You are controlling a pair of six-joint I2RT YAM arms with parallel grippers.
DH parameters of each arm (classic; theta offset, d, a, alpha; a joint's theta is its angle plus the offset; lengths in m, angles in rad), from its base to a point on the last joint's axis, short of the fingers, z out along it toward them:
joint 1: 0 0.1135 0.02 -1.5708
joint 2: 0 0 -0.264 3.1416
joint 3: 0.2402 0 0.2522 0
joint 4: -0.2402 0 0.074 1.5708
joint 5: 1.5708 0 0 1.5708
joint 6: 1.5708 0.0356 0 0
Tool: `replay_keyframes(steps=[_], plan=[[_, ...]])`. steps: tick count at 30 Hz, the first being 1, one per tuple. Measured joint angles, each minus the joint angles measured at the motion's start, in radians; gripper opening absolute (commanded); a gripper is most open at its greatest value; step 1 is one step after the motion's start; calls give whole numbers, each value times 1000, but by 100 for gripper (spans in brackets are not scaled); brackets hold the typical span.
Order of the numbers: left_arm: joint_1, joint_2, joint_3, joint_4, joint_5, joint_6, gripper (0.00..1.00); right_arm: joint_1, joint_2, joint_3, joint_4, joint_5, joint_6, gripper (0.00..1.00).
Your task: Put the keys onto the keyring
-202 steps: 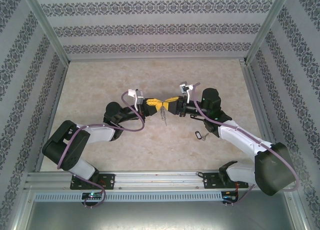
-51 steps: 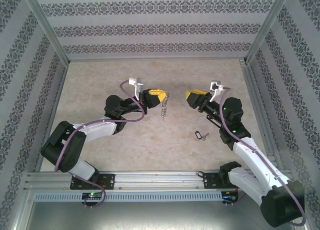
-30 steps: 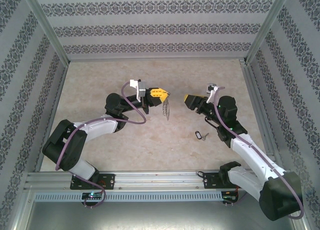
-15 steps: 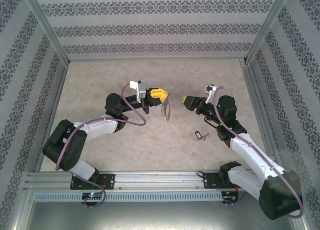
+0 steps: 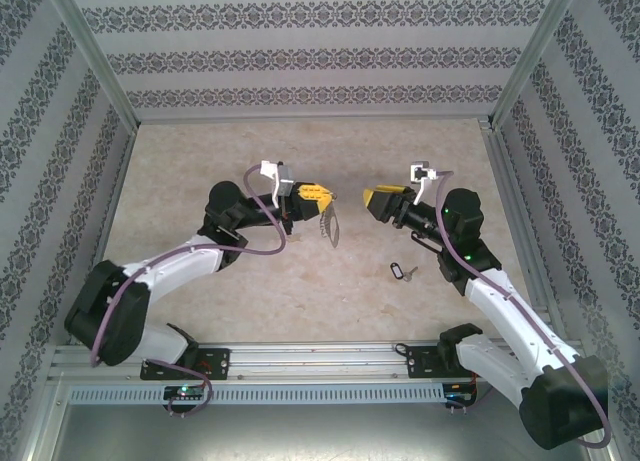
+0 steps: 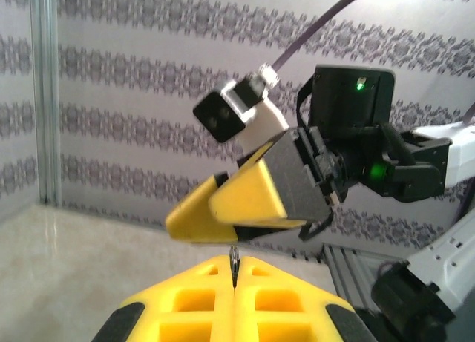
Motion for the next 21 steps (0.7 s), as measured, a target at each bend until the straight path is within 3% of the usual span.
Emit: replay_keyframes(steps=[6, 11, 15, 21], plan=[[0, -67, 161, -472, 15, 104, 0, 0, 1, 0, -6, -58, -18, 62], [0, -65, 233, -705, 40, 142, 0, 0, 13, 0, 1, -134, -27, 62], [0, -32, 283, -836, 69, 149, 0, 3, 26, 0, 23, -181, -31, 61], [0, -25, 286, -874, 93, 148, 0, 62, 60, 27, 41, -230, -42, 58]])
